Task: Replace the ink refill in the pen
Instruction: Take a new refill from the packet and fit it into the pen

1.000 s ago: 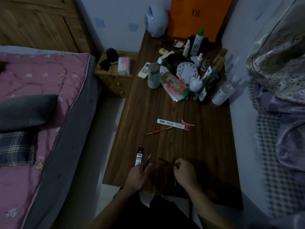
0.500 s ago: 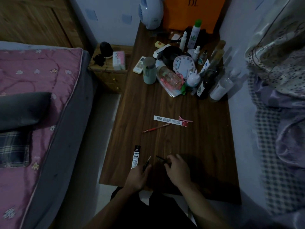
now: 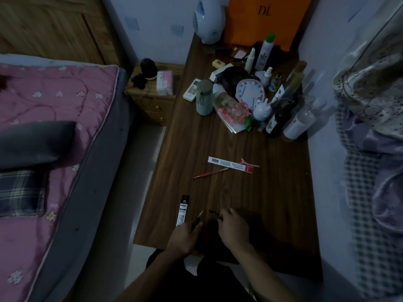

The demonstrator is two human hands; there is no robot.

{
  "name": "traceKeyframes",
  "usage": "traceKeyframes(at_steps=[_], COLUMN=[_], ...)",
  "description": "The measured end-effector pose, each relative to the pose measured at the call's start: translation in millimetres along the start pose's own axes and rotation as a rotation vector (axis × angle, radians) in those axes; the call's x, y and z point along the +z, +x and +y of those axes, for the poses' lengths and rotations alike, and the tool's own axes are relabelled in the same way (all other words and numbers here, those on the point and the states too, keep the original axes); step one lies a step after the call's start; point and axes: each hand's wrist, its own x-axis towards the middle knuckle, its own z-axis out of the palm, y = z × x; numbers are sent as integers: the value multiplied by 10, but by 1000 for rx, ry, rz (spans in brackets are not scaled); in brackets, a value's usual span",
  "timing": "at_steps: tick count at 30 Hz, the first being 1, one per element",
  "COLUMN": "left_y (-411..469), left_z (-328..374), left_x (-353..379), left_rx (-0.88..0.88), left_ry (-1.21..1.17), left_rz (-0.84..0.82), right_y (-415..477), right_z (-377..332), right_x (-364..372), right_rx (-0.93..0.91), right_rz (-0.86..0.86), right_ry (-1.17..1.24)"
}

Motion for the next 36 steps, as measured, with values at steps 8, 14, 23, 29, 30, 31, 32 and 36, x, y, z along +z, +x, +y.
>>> traceKeyframes(at_steps=[8,14,23,29,30,31,32,36], left_y=[-92,-179,-438,-620,-640,-652,-660,-689], left_z=[152,369,655,747,756,767,781,829], left_x=[-199,-315,-491,-574,-575,-577,-580,-600], left_rx=[79,147,301,356,363,368,372,371], left_ry=[30,66,120,117,117,120,122,117], left_rz=[30,105,193,149,149,147,145,147], right_y=[-46,-143,-360,-478,-496,-513,-530,-577], right_z=[-67,-182,-292,-349,-359,-369,-380,-402], right_x=[-483,-915,-1317,-1351,-1363,-1379,-1397,-1439], right_rx=[145,165,71,4,-8,-20,-29,-57], right_rz=[-11,-20,56,133,142,147,146,150], right_ry=[695,992,1138,1105,1110,1114,1115,1129])
